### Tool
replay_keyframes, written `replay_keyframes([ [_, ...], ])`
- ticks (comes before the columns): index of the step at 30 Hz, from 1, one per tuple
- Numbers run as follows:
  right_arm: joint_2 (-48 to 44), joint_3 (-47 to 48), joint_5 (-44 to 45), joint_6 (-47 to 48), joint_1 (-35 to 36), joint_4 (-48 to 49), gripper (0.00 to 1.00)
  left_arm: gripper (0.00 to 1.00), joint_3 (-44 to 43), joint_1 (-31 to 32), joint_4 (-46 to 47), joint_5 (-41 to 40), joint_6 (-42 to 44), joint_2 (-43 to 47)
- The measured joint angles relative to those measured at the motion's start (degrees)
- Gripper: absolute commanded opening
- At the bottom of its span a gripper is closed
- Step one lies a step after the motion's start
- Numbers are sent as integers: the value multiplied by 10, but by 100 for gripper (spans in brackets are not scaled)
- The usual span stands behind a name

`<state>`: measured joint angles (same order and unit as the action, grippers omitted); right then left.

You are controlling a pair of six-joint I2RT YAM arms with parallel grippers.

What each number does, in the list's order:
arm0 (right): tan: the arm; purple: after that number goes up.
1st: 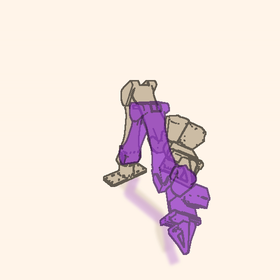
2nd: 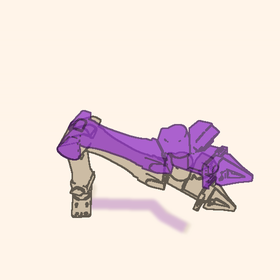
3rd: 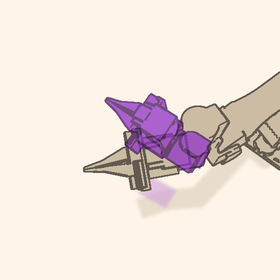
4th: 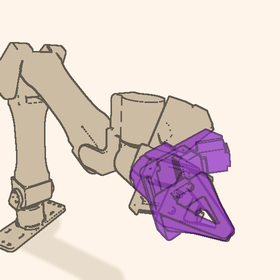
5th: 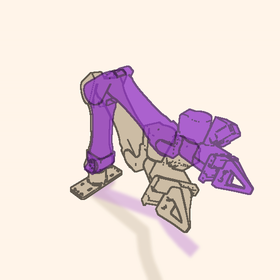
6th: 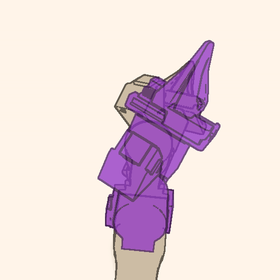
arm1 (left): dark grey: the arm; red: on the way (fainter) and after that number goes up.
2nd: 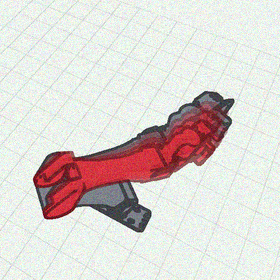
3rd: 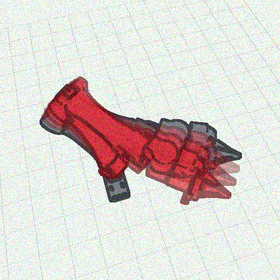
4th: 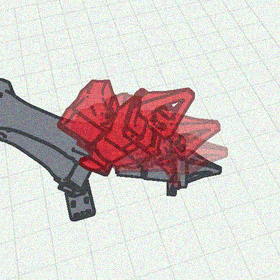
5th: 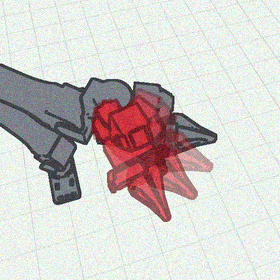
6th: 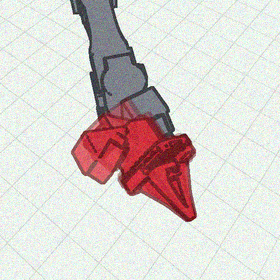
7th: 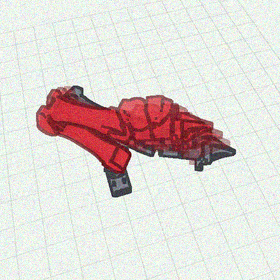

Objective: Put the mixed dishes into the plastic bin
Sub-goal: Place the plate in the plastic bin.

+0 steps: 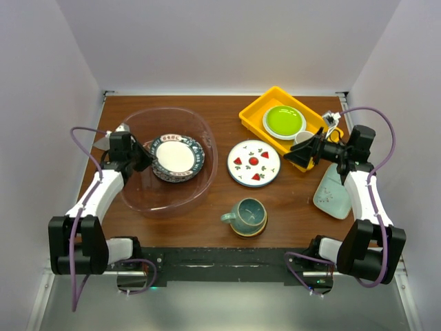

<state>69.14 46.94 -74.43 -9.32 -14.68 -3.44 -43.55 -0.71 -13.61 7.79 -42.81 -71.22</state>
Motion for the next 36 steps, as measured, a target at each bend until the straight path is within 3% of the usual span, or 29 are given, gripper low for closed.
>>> replay_keyframes([
  [3, 0, 0, 0, 0, 0, 0, 98, 0, 0, 0, -8, -15, 0, -8],
  [12, 0, 1, 0, 0, 0, 0, 98, 24, 0, 0, -7, -32, 3, -23],
  [20, 0, 1, 0, 1, 0, -3, 98, 37, 0, 0, -4, -34, 3, -23],
  [31, 0, 2, 0, 4, 0, -5, 98, 75, -10, 0, -26, -55, 6, 40],
  [36, 0, 4, 2, 5, 0, -6, 98, 85, -31, 0, -35, -63, 15, 71],
])
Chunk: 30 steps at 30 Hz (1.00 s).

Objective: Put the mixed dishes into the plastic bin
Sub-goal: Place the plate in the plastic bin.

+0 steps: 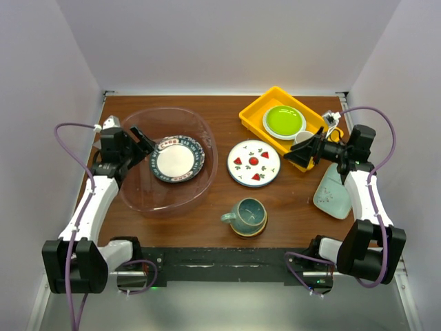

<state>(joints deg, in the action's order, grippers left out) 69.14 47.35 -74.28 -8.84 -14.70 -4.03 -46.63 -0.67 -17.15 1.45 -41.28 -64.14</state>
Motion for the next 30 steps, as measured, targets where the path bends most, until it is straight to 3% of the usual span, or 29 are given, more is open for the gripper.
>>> replay_keyframes([
  [11, 0, 7, 3, 24, -4, -25, 98, 100, -18, 0, -20, 20, 59, 64],
  [22, 0, 32, 17, 106, -4, -92, 98, 100, 16, 0, 20, 113, 184, 166],
  [30, 0, 51, 23, 186, -4, -154, 98, 100, 59, 0, 41, 150, 231, 202],
])
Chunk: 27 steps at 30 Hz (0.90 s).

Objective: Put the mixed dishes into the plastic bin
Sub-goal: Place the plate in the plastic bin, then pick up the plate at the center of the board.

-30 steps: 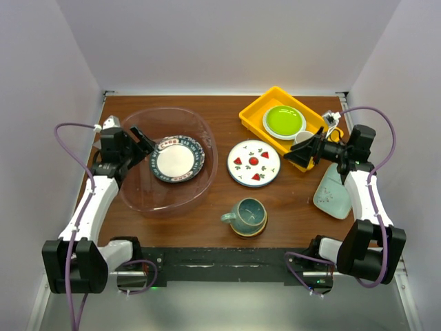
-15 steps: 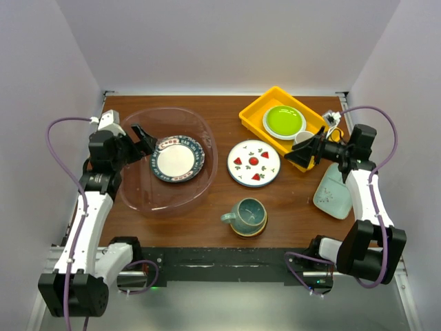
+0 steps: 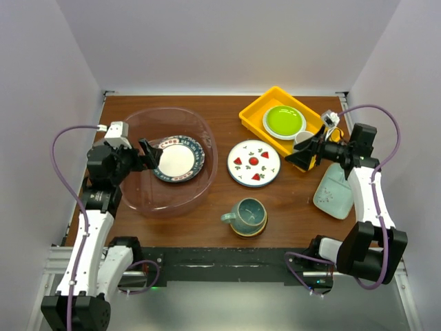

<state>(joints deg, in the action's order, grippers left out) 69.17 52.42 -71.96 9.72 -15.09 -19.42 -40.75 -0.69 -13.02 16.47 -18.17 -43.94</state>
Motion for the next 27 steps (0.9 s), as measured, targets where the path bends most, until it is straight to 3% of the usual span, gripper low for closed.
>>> replay_keyframes([
  [13, 7, 4, 9, 103, 0, -72, 98, 100, 53, 0, 33, 39, 13, 70],
  [27, 9, 10, 16, 174, 0, -115, 98, 100, 59, 0, 49, 63, 13, 74],
])
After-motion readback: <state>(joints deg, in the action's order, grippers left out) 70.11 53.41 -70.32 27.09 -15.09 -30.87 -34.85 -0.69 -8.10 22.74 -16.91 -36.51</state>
